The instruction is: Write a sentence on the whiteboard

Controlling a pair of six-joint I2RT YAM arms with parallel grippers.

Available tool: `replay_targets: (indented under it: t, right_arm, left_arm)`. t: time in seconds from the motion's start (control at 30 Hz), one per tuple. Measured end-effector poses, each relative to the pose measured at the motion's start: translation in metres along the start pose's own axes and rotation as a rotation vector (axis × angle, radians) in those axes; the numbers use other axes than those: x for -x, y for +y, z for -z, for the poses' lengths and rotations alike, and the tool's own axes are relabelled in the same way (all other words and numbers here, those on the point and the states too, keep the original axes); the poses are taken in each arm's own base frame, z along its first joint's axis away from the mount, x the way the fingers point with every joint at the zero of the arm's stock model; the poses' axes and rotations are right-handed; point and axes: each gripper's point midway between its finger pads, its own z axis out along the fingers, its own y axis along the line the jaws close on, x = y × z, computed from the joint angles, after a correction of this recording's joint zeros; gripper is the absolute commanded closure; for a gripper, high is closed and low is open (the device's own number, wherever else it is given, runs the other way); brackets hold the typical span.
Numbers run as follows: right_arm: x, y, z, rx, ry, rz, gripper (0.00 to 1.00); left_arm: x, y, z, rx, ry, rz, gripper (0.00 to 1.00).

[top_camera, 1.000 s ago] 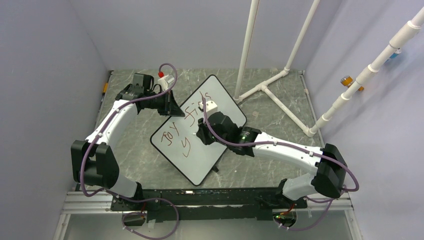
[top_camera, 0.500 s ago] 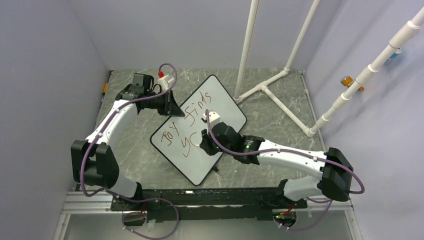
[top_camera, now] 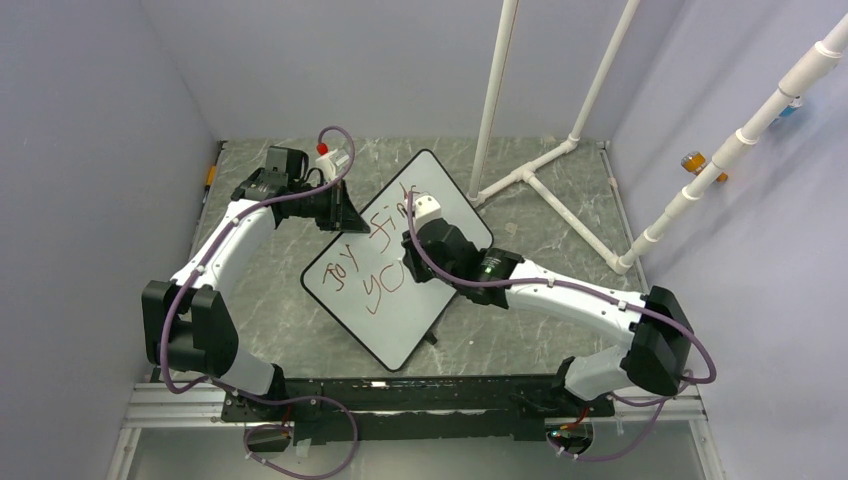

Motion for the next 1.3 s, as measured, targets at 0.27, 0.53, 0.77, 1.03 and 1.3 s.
replay_targets:
  t: [0.27,0.53,0.77,1.03,1.3]
  right_arm:
    - [0.004,0.016,0.001,0.084,0.008,0.007,1.0]
    - [0.003,0.021,0.018,0.156,-0.002,-0.016,1.0]
    - [0.022,-0.015,0.017,0.078,-0.047,-0.076,1.0]
    - [0.016,-0.025,-0.004,0.061,-0.014,-0.09,1.0]
    - [0.011,-0.022,-0.008,0.079,-0.005,-0.09,1.0]
  left_arm:
    - [0.0,0.0,0.0,0.0,0.0,0.0,1.0]
    - [0.0,0.0,0.0,-0.001,0.0,0.001,1.0]
    - [0.0,0.0,0.0,-0.002,0.0,0.0,1.0]
    - [0.0,0.0,0.0,-0.002,0.0,0.0,1.0]
    - [0.0,0.001,0.0,0.004,0.0,0.001,1.0]
